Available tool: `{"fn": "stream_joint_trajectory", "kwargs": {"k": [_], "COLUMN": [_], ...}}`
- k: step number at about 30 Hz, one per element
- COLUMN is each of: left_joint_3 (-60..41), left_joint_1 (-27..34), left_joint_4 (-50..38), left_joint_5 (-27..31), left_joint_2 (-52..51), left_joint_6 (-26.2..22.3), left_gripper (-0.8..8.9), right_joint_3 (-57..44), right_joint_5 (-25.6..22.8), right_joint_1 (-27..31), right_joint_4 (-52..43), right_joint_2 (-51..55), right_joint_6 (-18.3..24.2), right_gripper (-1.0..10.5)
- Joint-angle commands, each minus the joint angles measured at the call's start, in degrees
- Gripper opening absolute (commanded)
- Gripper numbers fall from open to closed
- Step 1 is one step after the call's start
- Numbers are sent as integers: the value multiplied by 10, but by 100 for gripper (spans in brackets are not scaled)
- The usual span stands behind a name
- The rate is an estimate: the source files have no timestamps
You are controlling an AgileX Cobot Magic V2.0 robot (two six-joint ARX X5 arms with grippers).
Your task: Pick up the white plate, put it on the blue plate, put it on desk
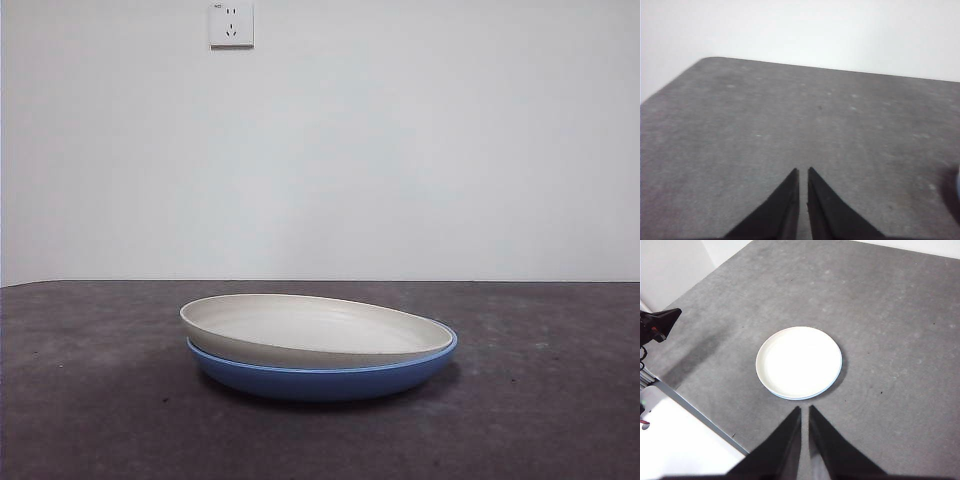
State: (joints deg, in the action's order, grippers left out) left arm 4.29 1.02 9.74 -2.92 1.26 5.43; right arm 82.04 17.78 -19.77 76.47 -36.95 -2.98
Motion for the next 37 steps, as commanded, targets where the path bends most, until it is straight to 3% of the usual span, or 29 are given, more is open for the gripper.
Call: {"fn": "stream_joint_trajectory", "kwargs": {"k": [1, 37], "left_joint_3": [-13, -36], "left_joint_1": [2, 1], "left_joint_4": [-4, 10], "left_joint_5": [7, 17], "left_joint_2": [-7, -11], "left_joint_6": [2, -17], "left_gripper": [28, 28], "right_joint_3": [9, 9], "right_joint_5": [0, 0], "right_joint_1": [-3, -3], "right_joint_4": [26, 26], "right_joint_2": [-4, -4], "right_joint_6": [5, 5], "right_gripper": [23, 23]}}
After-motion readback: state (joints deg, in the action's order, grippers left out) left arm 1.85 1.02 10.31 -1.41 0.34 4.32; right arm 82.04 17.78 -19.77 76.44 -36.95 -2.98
